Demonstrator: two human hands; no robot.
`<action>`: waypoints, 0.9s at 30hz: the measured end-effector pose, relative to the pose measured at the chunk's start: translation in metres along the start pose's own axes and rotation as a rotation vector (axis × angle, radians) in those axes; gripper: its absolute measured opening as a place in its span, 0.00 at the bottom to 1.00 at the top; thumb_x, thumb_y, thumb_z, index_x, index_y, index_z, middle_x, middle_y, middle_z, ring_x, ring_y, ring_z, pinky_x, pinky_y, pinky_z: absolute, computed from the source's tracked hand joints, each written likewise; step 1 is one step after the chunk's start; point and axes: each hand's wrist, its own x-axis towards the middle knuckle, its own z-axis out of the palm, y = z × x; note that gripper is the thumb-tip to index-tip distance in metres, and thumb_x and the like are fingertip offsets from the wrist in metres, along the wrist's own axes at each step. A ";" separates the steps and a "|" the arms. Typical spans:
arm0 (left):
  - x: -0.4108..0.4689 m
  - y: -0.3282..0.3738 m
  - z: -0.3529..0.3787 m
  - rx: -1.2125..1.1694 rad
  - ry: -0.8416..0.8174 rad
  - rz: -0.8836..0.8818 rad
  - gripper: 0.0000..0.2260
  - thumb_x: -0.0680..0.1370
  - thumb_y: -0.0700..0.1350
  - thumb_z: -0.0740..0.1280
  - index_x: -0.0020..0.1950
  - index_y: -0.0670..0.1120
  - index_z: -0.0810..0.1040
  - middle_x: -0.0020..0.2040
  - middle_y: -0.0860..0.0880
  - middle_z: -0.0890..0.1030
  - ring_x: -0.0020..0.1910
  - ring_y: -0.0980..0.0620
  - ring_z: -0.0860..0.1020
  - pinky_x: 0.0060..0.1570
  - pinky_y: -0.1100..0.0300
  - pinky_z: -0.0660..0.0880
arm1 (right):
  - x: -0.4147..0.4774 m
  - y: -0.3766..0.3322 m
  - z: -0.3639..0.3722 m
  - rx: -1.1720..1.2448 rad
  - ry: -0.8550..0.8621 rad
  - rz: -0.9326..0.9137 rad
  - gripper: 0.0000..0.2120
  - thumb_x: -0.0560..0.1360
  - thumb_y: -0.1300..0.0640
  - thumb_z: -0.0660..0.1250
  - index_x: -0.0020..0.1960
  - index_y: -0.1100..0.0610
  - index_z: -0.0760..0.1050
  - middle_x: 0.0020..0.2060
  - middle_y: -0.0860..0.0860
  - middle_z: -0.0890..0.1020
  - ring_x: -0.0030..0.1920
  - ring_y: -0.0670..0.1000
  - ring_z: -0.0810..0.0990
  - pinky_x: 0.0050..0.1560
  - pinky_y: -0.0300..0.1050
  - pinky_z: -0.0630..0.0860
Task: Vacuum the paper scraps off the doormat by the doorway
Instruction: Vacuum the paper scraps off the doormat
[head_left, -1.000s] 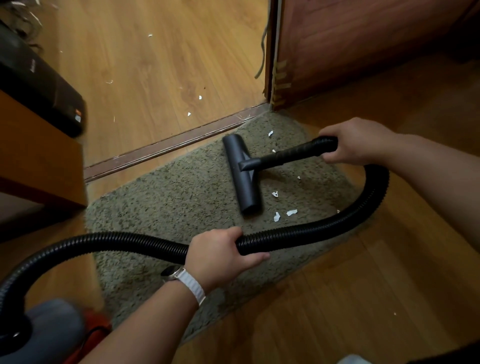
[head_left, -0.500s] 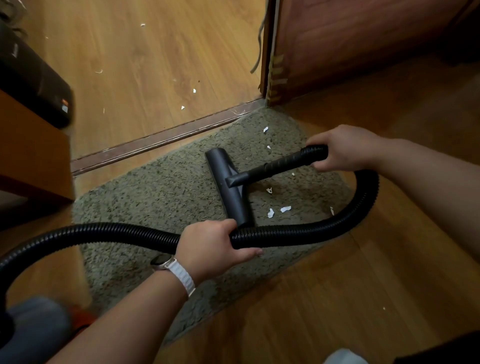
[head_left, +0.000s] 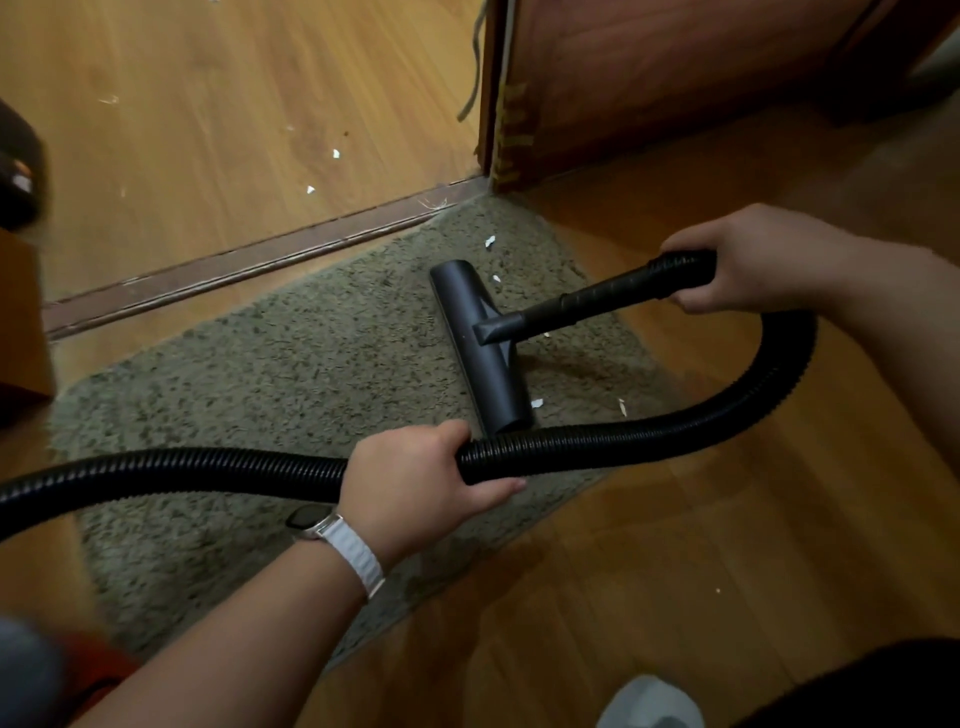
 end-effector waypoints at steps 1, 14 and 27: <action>0.000 0.002 0.001 -0.007 0.002 0.002 0.29 0.66 0.80 0.52 0.34 0.53 0.67 0.25 0.57 0.66 0.26 0.55 0.71 0.25 0.62 0.62 | -0.002 0.004 0.002 0.003 -0.014 0.011 0.11 0.76 0.49 0.71 0.58 0.42 0.77 0.34 0.48 0.80 0.32 0.49 0.78 0.31 0.45 0.71; -0.005 0.006 0.004 0.003 -0.149 0.011 0.27 0.67 0.79 0.56 0.37 0.55 0.65 0.29 0.57 0.68 0.29 0.57 0.70 0.27 0.62 0.63 | -0.008 0.003 0.033 -0.051 -0.040 -0.062 0.09 0.76 0.48 0.71 0.56 0.41 0.76 0.32 0.47 0.79 0.31 0.46 0.77 0.30 0.43 0.71; -0.004 0.025 0.006 0.016 -0.110 -0.032 0.30 0.67 0.80 0.54 0.37 0.53 0.69 0.28 0.56 0.71 0.30 0.56 0.73 0.29 0.61 0.70 | -0.025 0.036 0.025 0.007 0.050 -0.028 0.11 0.75 0.49 0.72 0.56 0.40 0.77 0.31 0.47 0.80 0.29 0.48 0.77 0.29 0.46 0.73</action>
